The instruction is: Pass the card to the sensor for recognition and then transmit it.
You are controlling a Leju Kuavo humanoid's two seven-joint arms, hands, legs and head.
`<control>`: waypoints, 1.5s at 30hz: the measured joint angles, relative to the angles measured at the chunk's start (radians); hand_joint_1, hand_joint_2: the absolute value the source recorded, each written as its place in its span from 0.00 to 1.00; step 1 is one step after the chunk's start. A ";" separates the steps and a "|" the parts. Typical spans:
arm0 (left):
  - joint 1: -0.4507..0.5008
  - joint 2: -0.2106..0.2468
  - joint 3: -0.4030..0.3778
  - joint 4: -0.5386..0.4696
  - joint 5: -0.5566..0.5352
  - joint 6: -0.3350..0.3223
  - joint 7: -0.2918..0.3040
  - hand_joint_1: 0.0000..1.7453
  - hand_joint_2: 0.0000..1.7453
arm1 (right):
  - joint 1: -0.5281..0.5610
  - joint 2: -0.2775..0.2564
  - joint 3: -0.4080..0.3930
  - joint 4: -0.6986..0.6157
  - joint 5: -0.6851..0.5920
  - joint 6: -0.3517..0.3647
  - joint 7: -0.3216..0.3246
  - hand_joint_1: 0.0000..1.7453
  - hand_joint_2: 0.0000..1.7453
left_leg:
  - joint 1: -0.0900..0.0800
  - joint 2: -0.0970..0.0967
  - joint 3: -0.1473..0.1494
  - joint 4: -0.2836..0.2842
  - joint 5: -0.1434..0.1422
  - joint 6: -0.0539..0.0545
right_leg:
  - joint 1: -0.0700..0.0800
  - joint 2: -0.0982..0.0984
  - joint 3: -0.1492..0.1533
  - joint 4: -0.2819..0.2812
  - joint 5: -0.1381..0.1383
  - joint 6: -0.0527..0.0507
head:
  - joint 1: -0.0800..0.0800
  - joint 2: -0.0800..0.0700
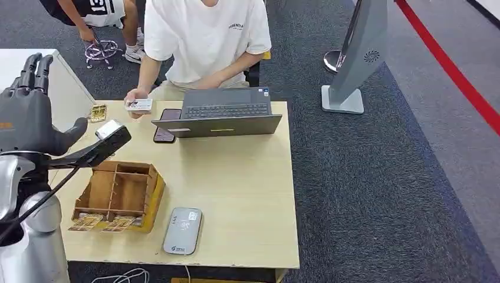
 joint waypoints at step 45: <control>0.849 0.232 -0.273 0.105 0.156 0.714 -0.059 0.00 1.00 | 0.040 0.001 0.133 -0.056 -0.153 -0.056 0.037 0.00 1.00 | 0.000 0.002 0.004 -0.001 -0.004 0.000 | 0.000 0.002 0.001 -0.001 -0.003 0.000 | -0.001 0.000</control>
